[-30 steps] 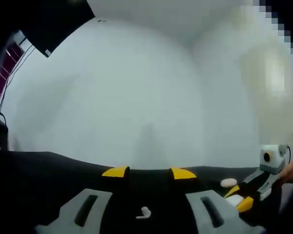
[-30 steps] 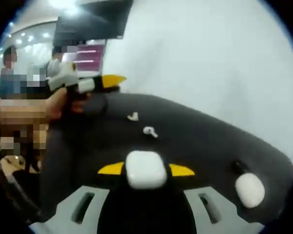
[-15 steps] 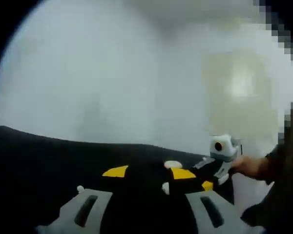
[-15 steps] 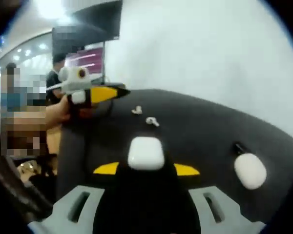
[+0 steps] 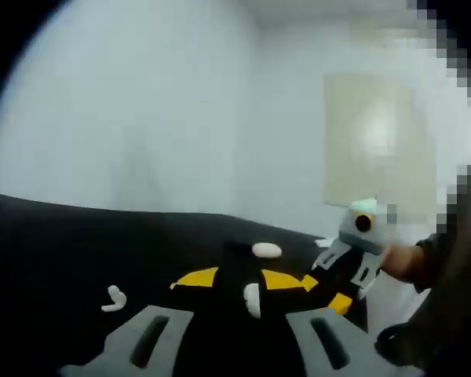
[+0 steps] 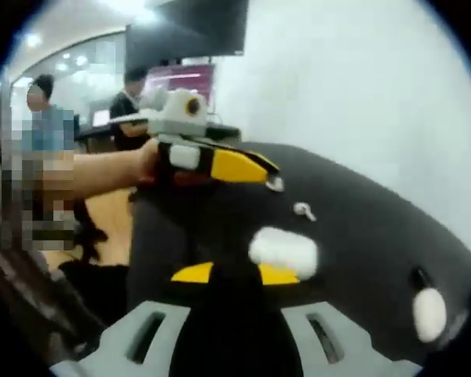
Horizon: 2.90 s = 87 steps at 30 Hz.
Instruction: Pick up three earphones and place each one into its charging case using tactile feedback, ensure that each earphone is properly inserted and securely positioned inside the case.
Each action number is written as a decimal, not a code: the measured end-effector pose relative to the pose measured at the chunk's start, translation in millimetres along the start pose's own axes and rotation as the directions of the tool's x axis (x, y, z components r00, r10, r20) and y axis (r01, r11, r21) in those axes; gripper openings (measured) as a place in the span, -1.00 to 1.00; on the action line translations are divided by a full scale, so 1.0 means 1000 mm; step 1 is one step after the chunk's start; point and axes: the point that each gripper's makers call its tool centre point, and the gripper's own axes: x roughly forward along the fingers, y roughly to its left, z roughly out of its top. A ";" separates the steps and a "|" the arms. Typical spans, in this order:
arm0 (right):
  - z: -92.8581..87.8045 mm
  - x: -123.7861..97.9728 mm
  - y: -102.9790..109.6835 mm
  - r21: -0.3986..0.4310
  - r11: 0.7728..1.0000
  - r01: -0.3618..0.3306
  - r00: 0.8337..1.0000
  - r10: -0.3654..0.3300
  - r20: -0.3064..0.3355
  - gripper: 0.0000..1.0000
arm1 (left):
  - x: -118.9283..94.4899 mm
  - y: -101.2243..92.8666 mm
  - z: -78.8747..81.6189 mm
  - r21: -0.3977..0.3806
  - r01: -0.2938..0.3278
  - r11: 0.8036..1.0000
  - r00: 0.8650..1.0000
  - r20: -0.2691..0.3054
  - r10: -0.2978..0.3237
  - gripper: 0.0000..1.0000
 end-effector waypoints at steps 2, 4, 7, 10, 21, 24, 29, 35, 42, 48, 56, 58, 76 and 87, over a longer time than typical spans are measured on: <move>0.007 0.014 0.003 0.015 1.000 -0.025 1.000 0.025 0.018 -0.56 | -0.001 0.001 -0.002 -0.001 -0.009 1.000 1.000 -0.007 0.009 -0.66; 0.015 0.023 0.012 0.044 0.996 -0.082 0.996 0.080 0.047 -0.56 | 0.000 0.004 -0.004 -0.002 -0.026 1.000 1.000 -0.015 0.026 -0.66; 0.017 0.021 0.017 0.090 0.984 -0.152 0.988 0.149 0.039 -0.39 | -0.001 0.003 -0.006 0.006 -0.043 0.999 0.999 -0.022 0.043 -0.65; 0.033 -0.001 0.015 0.106 0.962 -0.250 0.963 0.236 0.126 -0.35 | -0.001 0.003 -0.006 0.019 -0.048 0.999 0.999 -0.021 0.048 -0.65; 0.001 -0.003 -0.068 0.132 0.939 -0.318 0.948 0.313 0.059 -0.27 | 0.003 -0.006 -0.011 0.059 -0.024 0.998 0.999 -0.043 0.026 -0.65; 0.004 0.010 -0.073 0.108 0.936 -0.335 0.933 0.313 0.179 -0.29 | 0.004 -0.009 -0.014 0.081 -0.013 0.997 0.998 -0.058 0.018 -0.65; 0.004 0.007 -0.046 -0.006 0.959 -0.283 0.953 0.282 0.111 -0.36 | 0.012 -0.012 -0.031 0.150 0.003 0.989 0.988 -0.154 0.020 -0.63; 0.007 0.003 -0.045 -0.432 0.892 -0.135 0.972 0.204 0.118 -0.36 | 0.019 -0.018 -0.046 0.148 0.056 0.987 0.971 -0.239 -0.019 -0.48; 0.021 0.000 -0.019 -0.746 0.666 -0.022 0.980 0.162 0.116 -0.37 | 0.013 -0.018 -0.056 0.155 0.146 0.977 0.944 -0.317 -0.091 -0.47; 0.017 -0.008 -0.024 -0.830 0.557 0.024 0.993 0.085 0.085 -0.36 | 0.013 -0.033 -0.053 0.138 0.202 0.970 0.940 -0.305 -0.152 -0.58; 0.007 -0.017 -0.035 -0.727 0.686 -0.039 0.989 0.129 0.068 -0.40 | 0.013 -0.046 -0.051 0.153 0.226 0.962 0.939 -0.296 -0.173 -0.70; 0.004 -0.019 -0.033 -0.677 0.733 -0.075 0.984 0.163 0.069 -0.38 | 0.013 -0.048 -0.051 0.147 0.231 0.962 0.938 -0.298 -0.179 -0.71; 0.031 -0.003 -0.021 -0.228 0.887 -0.402 0.885 0.440 0.150 -0.65 | 0.014 -0.046 -0.059 0.227 0.209 0.951 0.940 -0.315 -0.132 -0.59; 0.036 0.001 -0.022 0.363 0.772 -0.522 0.853 0.485 0.195 -0.65 | 0.013 -0.036 -0.062 0.236 0.253 0.938 0.925 -0.344 -0.163 -0.72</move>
